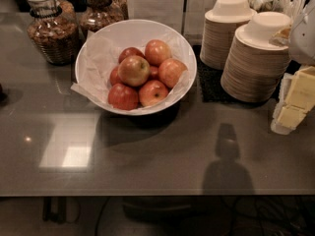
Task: Pick apple from white bowl
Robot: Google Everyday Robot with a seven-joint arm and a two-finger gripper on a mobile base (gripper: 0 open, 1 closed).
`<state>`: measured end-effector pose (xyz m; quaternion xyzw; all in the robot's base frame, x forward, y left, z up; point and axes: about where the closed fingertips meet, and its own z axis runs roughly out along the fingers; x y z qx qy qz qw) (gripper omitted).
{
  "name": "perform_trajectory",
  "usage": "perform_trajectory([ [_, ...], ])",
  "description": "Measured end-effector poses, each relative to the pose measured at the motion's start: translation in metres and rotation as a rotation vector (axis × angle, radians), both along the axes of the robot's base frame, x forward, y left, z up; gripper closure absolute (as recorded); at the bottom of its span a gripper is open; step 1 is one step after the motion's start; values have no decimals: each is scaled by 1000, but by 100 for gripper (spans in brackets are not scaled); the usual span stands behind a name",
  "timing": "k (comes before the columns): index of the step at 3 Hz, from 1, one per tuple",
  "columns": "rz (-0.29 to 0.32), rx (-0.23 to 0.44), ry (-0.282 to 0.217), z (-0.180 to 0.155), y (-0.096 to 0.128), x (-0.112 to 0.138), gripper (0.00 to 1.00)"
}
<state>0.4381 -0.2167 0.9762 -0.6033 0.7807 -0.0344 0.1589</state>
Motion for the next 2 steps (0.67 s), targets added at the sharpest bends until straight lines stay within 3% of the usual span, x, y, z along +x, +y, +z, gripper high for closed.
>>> perform_trajectory([
  [2,29,8,-19,4,9,8,0],
])
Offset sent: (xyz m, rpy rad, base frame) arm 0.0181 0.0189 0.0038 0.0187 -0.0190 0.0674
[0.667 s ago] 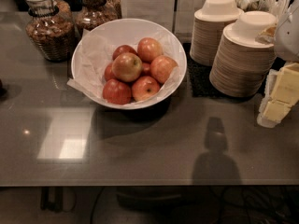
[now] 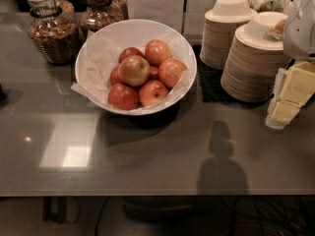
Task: Pick apple from white bowl
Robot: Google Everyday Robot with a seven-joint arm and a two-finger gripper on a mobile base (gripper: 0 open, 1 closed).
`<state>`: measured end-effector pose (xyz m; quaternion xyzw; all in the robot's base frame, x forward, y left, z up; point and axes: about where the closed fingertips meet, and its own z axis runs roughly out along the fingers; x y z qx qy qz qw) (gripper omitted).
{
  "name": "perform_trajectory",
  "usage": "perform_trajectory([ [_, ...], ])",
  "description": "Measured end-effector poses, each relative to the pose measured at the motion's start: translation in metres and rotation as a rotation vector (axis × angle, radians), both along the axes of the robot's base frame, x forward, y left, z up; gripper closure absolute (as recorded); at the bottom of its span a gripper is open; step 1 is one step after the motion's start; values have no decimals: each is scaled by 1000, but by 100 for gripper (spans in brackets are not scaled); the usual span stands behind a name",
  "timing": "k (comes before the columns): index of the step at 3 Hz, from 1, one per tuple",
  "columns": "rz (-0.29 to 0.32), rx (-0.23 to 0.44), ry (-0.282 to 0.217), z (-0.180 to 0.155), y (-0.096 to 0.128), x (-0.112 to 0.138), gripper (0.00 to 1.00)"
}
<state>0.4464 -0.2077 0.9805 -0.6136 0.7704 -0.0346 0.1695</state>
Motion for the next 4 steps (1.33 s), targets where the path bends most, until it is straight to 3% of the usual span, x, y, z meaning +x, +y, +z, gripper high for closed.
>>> perform_trajectory([
  [1,95,10,-30,2,35,21,0],
  [2,222,21,-50,6,87,39,0],
  [3,312,43,-82,15,125,45,0],
  [4,312,43,-82,15,125,45,0],
])
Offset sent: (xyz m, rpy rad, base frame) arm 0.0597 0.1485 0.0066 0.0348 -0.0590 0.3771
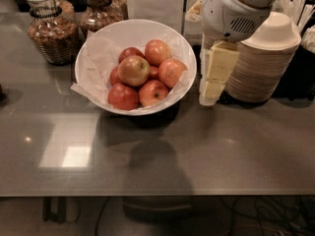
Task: Pick apple from white bowl
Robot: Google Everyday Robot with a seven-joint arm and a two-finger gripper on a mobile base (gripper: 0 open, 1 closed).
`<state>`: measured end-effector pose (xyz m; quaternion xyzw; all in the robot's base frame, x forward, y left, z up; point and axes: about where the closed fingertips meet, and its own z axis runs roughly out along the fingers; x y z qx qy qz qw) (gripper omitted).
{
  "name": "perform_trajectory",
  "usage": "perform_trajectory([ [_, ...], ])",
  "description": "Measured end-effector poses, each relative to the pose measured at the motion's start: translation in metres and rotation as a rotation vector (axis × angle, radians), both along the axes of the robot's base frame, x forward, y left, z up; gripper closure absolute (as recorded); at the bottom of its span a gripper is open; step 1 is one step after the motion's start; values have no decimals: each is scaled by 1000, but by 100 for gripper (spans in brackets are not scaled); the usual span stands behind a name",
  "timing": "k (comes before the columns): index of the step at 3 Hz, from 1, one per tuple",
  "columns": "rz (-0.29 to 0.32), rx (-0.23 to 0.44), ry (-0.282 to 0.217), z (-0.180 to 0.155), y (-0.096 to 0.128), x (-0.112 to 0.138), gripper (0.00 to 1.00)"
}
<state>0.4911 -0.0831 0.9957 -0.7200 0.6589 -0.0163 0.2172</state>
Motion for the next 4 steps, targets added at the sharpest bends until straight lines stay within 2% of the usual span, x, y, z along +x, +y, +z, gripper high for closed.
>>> perform_trajectory([
  [1,9,82,-33,1,24,11,0],
  [2,69,201,-52,1,73,26,0],
  [3,133,271,-13,-11,113,34,0],
  [4,171,291,34,-25,136,36,0],
])
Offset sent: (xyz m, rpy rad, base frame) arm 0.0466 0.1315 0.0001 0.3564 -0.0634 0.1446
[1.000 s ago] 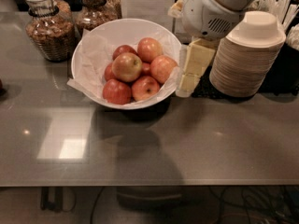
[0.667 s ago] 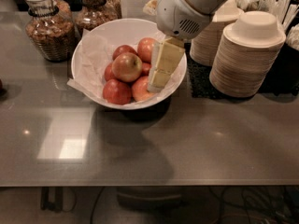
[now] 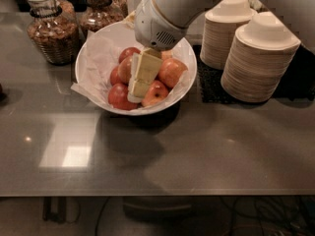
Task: Pick apple from white bowl
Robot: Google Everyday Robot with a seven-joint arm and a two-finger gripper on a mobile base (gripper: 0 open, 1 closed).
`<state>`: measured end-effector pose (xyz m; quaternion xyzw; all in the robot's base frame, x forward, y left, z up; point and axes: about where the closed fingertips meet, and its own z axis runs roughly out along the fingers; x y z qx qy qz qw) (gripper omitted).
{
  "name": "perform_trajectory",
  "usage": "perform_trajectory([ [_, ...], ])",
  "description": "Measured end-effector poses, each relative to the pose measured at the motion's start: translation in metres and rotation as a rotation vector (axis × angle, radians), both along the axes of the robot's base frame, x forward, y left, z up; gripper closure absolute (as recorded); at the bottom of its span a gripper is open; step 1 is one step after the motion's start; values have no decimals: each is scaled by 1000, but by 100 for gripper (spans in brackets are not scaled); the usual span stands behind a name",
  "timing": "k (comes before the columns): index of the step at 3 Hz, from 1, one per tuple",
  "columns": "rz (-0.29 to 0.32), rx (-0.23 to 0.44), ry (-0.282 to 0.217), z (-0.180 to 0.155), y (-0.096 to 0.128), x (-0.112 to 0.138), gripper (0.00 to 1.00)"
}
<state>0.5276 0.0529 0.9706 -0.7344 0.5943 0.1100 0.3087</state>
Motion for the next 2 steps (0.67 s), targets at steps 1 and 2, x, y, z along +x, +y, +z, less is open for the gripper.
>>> perform_trajectory([
  [1,12,-16,12,-13,9,1,0],
  [2,-13,-66,-40,-24,1,6,0],
])
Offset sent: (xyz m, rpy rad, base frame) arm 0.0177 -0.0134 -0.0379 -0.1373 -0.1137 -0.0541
